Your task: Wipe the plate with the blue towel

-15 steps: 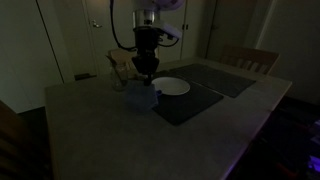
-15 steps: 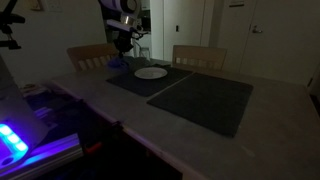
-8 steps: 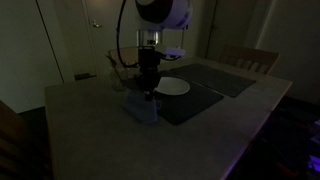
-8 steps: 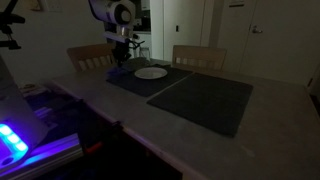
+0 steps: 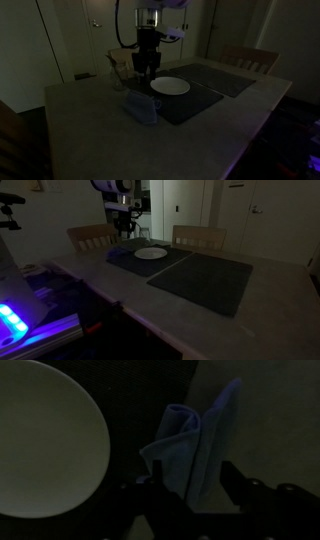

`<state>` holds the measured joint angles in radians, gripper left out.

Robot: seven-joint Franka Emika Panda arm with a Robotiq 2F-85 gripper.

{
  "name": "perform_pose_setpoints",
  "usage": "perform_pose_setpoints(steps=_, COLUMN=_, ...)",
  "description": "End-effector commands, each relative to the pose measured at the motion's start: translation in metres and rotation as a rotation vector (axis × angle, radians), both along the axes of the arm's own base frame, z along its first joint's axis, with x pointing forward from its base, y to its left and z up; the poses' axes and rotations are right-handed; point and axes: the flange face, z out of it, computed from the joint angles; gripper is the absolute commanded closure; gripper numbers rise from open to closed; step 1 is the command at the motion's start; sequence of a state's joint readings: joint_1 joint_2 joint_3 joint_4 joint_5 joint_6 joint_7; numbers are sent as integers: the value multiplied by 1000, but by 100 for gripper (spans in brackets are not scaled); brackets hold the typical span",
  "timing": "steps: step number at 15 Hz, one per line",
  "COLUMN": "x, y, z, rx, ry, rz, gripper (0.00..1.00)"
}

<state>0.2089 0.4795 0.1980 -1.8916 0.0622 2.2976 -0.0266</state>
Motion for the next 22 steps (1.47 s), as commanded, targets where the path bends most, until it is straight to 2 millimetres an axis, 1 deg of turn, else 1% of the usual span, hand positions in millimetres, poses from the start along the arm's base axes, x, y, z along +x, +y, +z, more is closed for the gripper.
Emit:
perform_pose_setpoints(steps=1, x=-2, y=-5, z=26, rx=-26, ry=15, rz=38, gripper=6)
perform_pose_setpoints(steps=2, x=-4, y=-4, z=28, rx=-29, ry=23, rz=41, gripper=2)
perform_pose_setpoints(steps=5, x=-9, y=-2, z=27, rx=-28, ry=41, rz=40, gripper=0)
perform_pose_setpoints(steps=13, x=-30, y=15, z=-5, rx=28, ry=16, rz=12, gripper=0)
perform_pose_setpoints(steps=16, x=-34, y=23, z=-24, rx=51, ry=-3, rz=-17, gripper=0)
perform_pose_setpoints(steps=22, x=-40, y=32, z=-70, rx=9, ry=-39, rz=-40, gripper=0)
